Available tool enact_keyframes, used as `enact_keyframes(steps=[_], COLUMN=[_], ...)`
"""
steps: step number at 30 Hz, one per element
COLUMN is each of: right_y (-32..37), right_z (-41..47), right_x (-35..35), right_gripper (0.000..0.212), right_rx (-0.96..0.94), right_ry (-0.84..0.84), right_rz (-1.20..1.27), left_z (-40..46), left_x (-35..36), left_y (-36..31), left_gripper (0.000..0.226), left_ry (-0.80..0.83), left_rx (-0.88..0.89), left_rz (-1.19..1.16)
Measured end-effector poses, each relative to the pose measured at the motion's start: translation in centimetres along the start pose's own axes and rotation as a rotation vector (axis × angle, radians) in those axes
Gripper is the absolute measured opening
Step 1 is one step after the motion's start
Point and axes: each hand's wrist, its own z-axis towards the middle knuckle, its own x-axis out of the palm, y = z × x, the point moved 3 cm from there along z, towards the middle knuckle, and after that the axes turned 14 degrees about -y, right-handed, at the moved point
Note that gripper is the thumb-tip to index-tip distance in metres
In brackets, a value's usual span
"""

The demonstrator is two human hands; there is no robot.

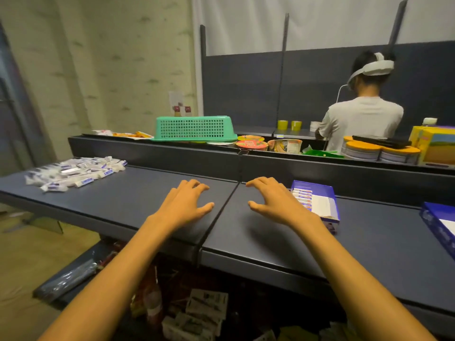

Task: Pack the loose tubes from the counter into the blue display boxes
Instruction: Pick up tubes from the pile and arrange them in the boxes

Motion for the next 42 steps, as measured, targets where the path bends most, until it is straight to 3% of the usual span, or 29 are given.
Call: enact_keyframes(steps=[10, 21, 30, 42], right_y=[17.2, 34.4, 40.0, 40.8], right_z=[4.1, 11.0, 18.5, 29.8], right_x=[7.8, 15.0, 22.8, 31.4], right_gripper=[0.053, 0.05, 0.048, 0.048], right_rx=[-0.088, -0.139, -0.158, -0.036], right_ry=[0.109, 0.103, 0.132, 0.068], right_rz=[0.031, 0.091, 0.094, 0.147], left_z=[-8.2, -13.8, -12.8, -2.7], left_x=[-7.3, -11.4, -9.4, -4.3], left_y=[17.1, 35.5, 47.4, 59.5], left_gripper=[0.057, 0.056, 0.056, 0.055], left_ry=[0.013, -0.015, -0.026, 0.009], left_rx=[-0.119, -0.218, -0.274, -0.182], left_rz=[0.051, 0.018, 0.018, -0.019])
